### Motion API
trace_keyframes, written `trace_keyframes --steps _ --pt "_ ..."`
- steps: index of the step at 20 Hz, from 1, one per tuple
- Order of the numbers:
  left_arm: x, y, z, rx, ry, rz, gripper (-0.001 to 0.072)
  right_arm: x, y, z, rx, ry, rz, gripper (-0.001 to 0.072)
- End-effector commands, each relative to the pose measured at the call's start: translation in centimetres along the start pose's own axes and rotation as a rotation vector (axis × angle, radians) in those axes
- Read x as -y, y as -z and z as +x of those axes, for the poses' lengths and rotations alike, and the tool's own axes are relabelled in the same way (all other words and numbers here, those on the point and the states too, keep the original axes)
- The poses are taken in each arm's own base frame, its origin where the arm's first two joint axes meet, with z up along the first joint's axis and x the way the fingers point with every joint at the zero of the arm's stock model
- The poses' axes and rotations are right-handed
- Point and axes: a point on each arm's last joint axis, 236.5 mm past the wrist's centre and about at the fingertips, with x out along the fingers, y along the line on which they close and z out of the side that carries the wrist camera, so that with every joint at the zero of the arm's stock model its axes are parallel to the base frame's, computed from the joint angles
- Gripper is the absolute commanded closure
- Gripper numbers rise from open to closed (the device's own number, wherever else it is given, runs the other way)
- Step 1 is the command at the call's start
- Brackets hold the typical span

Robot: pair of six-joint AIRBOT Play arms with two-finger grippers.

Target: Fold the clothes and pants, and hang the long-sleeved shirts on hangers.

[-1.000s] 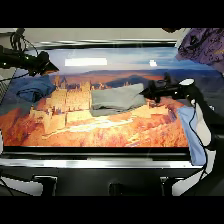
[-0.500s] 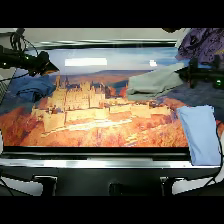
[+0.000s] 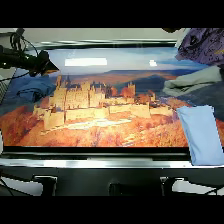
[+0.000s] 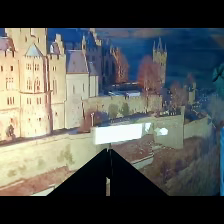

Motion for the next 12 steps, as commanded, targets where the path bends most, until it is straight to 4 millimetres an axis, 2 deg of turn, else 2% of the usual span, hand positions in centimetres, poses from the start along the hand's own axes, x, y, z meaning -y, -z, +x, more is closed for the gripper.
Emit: trace_keyframes --steps 1,6,10,12 --pt "0.6 0.3 0.0 -0.010 0.021 -0.006 0.0690 2.3 -2.3 -3.7 0.111 0.119 0.065 0.0687" --pt "0.4 1.2 -0.1 -0.052 0.017 -0.005 0.0690 6.6 -2.7 -8.4 0.203 0.349 0.122 0.0687" --pt "0.4 1.3 -0.1 -0.054 0.016 -0.006 0.0690 7.3 -0.5 -10.1 0.154 0.417 0.136 0.0687" --pt "0.4 1.3 -0.1 -0.054 0.016 -0.006 0.0690 8.4 0.5 -11.2 0.135 0.479 0.141 0.0687"
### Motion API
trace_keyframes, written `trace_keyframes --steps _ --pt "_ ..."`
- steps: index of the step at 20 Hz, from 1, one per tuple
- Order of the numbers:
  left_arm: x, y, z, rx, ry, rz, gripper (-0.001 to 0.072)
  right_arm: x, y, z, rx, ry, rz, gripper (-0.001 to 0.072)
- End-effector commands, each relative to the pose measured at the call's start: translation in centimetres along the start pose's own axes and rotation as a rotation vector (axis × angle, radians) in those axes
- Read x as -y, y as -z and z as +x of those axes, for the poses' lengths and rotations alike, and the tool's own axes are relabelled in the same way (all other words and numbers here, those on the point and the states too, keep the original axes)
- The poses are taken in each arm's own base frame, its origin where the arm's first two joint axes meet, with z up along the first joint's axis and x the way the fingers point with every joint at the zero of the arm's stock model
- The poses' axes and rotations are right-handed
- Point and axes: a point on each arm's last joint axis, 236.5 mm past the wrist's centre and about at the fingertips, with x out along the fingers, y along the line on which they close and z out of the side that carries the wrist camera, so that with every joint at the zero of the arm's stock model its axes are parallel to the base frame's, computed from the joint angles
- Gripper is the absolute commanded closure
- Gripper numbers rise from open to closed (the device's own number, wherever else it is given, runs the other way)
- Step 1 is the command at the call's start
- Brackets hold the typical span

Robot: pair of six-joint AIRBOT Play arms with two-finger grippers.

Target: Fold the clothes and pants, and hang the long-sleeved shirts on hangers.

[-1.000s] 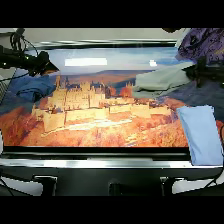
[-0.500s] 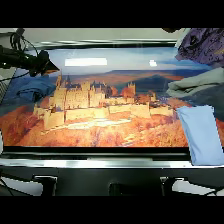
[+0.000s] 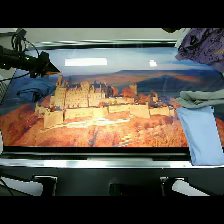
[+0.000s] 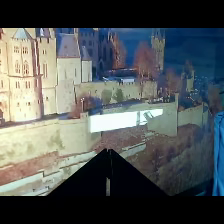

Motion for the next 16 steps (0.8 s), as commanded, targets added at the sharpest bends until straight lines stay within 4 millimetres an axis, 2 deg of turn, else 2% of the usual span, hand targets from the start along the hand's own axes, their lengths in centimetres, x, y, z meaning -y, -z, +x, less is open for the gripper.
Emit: trace_keyframes --steps 1,4,7,9,16 --pt "0.1 0.1 0.0 -0.005 0.000 0.001 0.0690 3.4 1.0 -1.6 -0.018 0.142 0.006 0.0686" --pt "0.0 0.3 0.0 -0.011 -0.001 0.001 0.0690 6.3 1.6 -2.3 -0.048 0.267 -0.069 0.0686" --pt "0.0 0.3 0.0 -0.013 -0.002 0.001 0.0690 9.4 1.2 -2.7 -0.042 0.381 -0.160 0.0686" --pt "0.0 0.3 0.0 -0.013 -0.002 0.001 0.0690 12.2 1.3 -2.6 -0.037 0.461 -0.190 0.0686" --pt "0.0 0.3 0.0 -0.014 -0.001 0.000 0.0690 21.0 4.6 0.8 -0.076 0.607 -0.194 0.0686"
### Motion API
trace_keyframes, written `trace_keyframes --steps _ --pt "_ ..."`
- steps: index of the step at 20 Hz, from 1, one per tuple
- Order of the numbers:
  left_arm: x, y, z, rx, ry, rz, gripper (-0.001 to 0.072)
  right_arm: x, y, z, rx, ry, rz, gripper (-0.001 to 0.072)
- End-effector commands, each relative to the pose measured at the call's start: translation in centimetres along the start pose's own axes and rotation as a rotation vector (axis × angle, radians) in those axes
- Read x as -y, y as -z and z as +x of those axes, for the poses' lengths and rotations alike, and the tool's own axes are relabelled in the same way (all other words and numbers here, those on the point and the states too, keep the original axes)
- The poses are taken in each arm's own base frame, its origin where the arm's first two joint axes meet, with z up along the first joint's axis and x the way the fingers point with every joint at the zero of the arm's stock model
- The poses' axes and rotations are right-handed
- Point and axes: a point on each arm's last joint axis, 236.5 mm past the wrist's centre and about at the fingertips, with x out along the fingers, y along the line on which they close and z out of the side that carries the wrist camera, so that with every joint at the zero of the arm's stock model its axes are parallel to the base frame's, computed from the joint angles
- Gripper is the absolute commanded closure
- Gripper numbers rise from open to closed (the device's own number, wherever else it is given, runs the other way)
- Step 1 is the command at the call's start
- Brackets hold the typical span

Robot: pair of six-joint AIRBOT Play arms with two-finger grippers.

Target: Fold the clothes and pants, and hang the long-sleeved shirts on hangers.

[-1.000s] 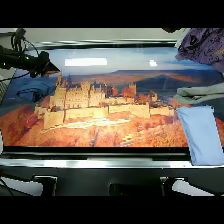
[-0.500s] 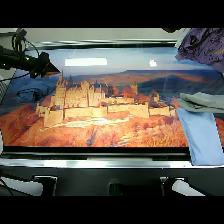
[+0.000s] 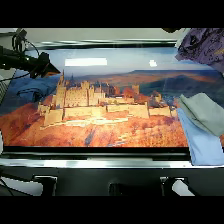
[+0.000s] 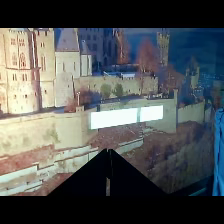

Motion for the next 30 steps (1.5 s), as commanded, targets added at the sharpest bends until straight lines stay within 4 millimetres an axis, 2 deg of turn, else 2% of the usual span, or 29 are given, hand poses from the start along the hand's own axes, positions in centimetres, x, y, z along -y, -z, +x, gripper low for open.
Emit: trace_keyframes --steps 1,3,5,12,19,23,28,29,30 --pt "0.0 0.0 0.0 0.000 0.000 -0.001 0.0690 3.1 1.7 3.5 -0.021 0.098 -0.020 0.0686" --pt "0.0 0.0 0.0 0.000 0.000 0.000 0.0690 4.7 2.5 4.9 -0.038 0.157 -0.027 0.0685" --pt "0.0 0.0 0.0 0.000 0.000 0.000 0.0690 6.1 2.3 5.6 -0.023 0.213 -0.028 0.0685" --pt "0.0 0.0 0.0 0.001 0.000 -0.001 0.0690 8.4 4.5 7.3 -0.091 0.294 -0.025 0.0685" --pt "0.0 0.0 0.0 0.000 0.000 -0.001 0.0690 10.4 5.6 7.3 -0.130 0.376 -0.030 0.0685" --pt "0.0 0.0 0.0 0.001 0.000 0.000 0.0690 12.4 5.8 6.7 -0.138 0.464 -0.041 0.0685" --pt "0.0 0.0 0.0 0.001 0.000 0.000 0.0690 13.0 6.1 6.4 -0.154 0.493 -0.040 0.0682" --pt "0.0 0.0 0.0 0.001 0.000 0.000 0.0690 13.1 6.1 6.3 -0.154 0.498 -0.040 0.0663" --pt "0.0 0.0 0.0 0.001 0.000 0.000 0.0690 13.2 6.1 6.2 -0.152 0.505 -0.042 0.0592"
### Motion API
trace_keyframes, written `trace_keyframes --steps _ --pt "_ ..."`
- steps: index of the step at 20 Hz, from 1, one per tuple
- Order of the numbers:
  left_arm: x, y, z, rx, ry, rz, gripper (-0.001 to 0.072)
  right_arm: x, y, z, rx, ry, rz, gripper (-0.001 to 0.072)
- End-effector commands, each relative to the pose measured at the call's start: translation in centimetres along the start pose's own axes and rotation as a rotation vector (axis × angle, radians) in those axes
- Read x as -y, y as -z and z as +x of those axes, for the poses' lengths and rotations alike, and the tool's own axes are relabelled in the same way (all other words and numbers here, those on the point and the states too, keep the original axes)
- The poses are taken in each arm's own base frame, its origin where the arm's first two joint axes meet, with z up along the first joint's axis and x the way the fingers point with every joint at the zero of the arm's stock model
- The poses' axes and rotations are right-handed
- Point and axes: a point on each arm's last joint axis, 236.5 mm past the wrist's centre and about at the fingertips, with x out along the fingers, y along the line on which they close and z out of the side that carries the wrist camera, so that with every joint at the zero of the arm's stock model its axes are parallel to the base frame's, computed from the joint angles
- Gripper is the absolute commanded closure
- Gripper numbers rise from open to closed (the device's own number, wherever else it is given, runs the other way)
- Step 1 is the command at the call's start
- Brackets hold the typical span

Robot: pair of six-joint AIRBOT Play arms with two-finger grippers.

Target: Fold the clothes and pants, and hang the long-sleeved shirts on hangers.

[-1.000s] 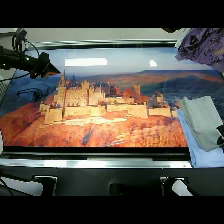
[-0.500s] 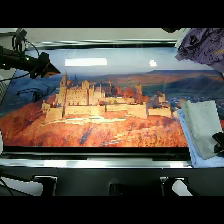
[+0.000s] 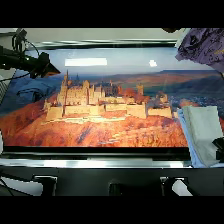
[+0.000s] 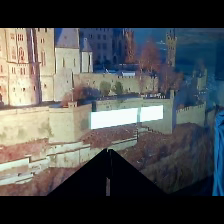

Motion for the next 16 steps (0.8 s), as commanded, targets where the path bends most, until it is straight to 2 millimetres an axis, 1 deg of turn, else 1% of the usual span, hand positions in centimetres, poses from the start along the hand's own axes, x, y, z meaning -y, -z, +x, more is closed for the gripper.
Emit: trace_keyframes --steps 1,2,3,4,5,6,7,8,9,10,11,12,13,14,16 --pt "0.0 0.0 0.0 0.000 0.000 0.000 0.0690 0.9 0.0 0.0 0.002 0.038 -0.001 0.0453" --pt "0.0 0.0 0.0 0.000 -0.001 0.000 0.0690 1.1 -0.2 -0.1 0.010 0.045 -0.009 0.0327" --pt "0.0 0.0 0.0 0.000 -0.001 0.000 0.0690 1.0 -0.8 -0.4 0.030 0.039 -0.017 0.0260" --pt "0.0 0.0 0.0 0.000 -0.001 0.000 0.0690 0.5 -1.7 -1.1 0.064 0.006 -0.010 0.0260" --pt "0.0 0.0 0.0 0.000 -0.001 0.000 0.0689 -0.8 -2.8 -2.3 0.102 -0.059 0.001 0.0261" --pt "0.0 0.0 0.0 0.000 -0.001 -0.001 0.0689 -2.9 -4.0 -4.2 0.146 -0.173 0.002 0.0271" --pt "0.1 0.1 -0.1 -0.002 -0.001 0.001 0.0689 -5.7 -5.0 -6.5 0.191 -0.313 -0.008 0.0349" --pt "0.2 0.2 -0.2 -0.002 -0.001 0.003 0.0689 -9.5 -5.7 -9.7 0.234 -0.508 -0.028 0.0427" --pt "0.2 0.3 -0.4 0.000 -0.009 0.011 0.0690 -13.1 -5.8 -13.3 0.260 -0.707 -0.055 0.0477" --pt "0.0 0.3 -0.7 0.006 -0.035 0.024 0.0691 -15.8 -5.2 -16.2 0.280 -0.846 -0.088 0.0493" --pt "-0.2 0.5 -1.1 0.014 -0.075 0.038 0.0691 -18.2 -3.8 -18.1 0.294 -0.926 -0.156 0.0547" --pt "-0.4 0.6 -1.7 0.031 -0.123 0.046 0.0691 -20.4 -1.4 -19.4 0.307 -0.960 -0.273 0.0624" --pt "-0.3 0.9 -2.1 0.039 -0.152 0.070 0.0691 -22.2 1.4 -20.2 0.328 -0.961 -0.408 0.0686" --pt "-0.3 1.8 -2.3 0.031 -0.183 0.110 0.0691 -24.0 4.7 -20.8 0.357 -0.952 -0.560 0.0684" --pt "-0.7 4.5 -2.2 -0.002 -0.238 0.177 0.0691 -26.3 11.3 -21.3 0.404 -0.912 -0.823 0.0685"
